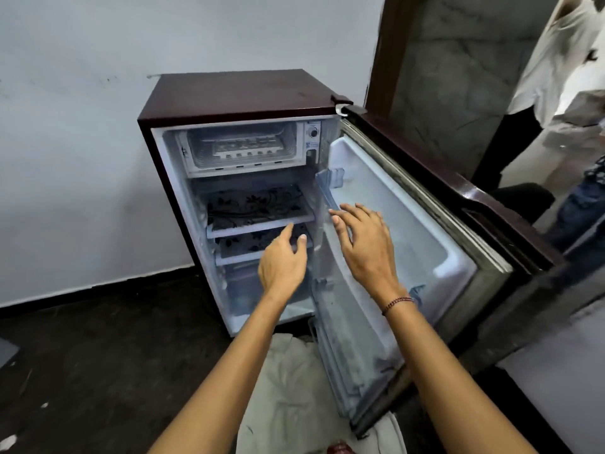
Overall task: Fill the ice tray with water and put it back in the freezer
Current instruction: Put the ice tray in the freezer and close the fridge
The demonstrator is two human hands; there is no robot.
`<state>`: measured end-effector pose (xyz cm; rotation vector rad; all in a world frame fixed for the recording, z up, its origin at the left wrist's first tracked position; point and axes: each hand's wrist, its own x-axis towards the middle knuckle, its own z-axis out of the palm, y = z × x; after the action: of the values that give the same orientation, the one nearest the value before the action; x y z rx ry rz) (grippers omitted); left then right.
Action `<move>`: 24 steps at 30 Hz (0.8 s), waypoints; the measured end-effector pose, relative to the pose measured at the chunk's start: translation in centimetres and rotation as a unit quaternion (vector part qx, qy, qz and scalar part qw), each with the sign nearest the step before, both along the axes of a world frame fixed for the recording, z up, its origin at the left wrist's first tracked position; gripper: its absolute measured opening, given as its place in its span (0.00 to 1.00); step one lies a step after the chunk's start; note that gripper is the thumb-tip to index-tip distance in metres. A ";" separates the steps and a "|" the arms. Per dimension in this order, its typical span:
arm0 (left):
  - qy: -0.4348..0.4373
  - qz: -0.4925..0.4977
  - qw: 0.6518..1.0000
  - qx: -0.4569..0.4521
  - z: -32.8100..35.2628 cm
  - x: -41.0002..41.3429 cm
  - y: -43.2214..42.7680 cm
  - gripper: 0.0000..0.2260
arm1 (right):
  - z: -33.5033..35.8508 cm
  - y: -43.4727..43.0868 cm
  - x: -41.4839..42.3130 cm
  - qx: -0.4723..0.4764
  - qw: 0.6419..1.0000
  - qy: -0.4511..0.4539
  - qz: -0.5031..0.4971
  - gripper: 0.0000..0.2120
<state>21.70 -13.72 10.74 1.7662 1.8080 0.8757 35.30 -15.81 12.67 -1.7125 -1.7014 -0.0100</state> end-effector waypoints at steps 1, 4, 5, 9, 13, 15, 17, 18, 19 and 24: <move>-0.011 -0.006 1.000 0.011 0.6 0.9 -0.7 0.21 | 0.7 -0.9 0.6 0.022 1.000 -0.005 -0.003 0.19; -0.055 -0.027 0.997 0.052 2.5 3.9 -2.5 0.20 | 3.2 -3.5 3.0 0.090 0.996 -0.022 -0.001 0.19; -0.068 -0.032 0.995 0.070 3.2 4.8 -2.9 0.19 | 3.9 -4.3 3.7 0.111 0.993 -0.028 -0.001 0.19; -0.110 -0.049 0.984 0.133 5.4 8.2 -4.2 0.18 | 6.7 -6.3 6.8 0.156 0.986 -0.052 -0.022 0.19; -0.115 -0.093 0.972 0.182 7.2 12.9 -6.4 0.16 | 8.8 -8.0 11.6 0.165 0.985 -0.015 -0.049 0.19; -0.113 -0.105 0.969 0.191 7.7 14.9 -6.9 0.16 | 9.3 -8.4 12.9 0.121 0.992 -0.017 -0.040 0.19; -0.114 -0.109 0.969 0.192 7.9 16.4 -7.6 0.16 | 9.4 -8.7 14.0 0.091 0.994 -0.040 -0.034 0.16; -0.114 -0.112 0.968 0.194 8.0 17.0 -8.0 0.16 | 9.5 -8.9 14.8 0.087 0.995 -0.035 -0.033 0.15; -0.112 -0.118 0.967 0.198 7.9 17.6 -8.3 0.16 | 9.4 -8.9 15.7 0.085 0.995 -0.028 -0.035 0.15; -0.108 -0.136 0.966 0.191 8.0 19.2 -8.7 0.16 | 8.6 -8.7 18.0 0.042 0.989 0.138 -0.023 0.11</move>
<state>40.85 -22.42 18.74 1.9956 1.2806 1.3082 53.35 -24.52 21.30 -1.6083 -1.4394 0.1265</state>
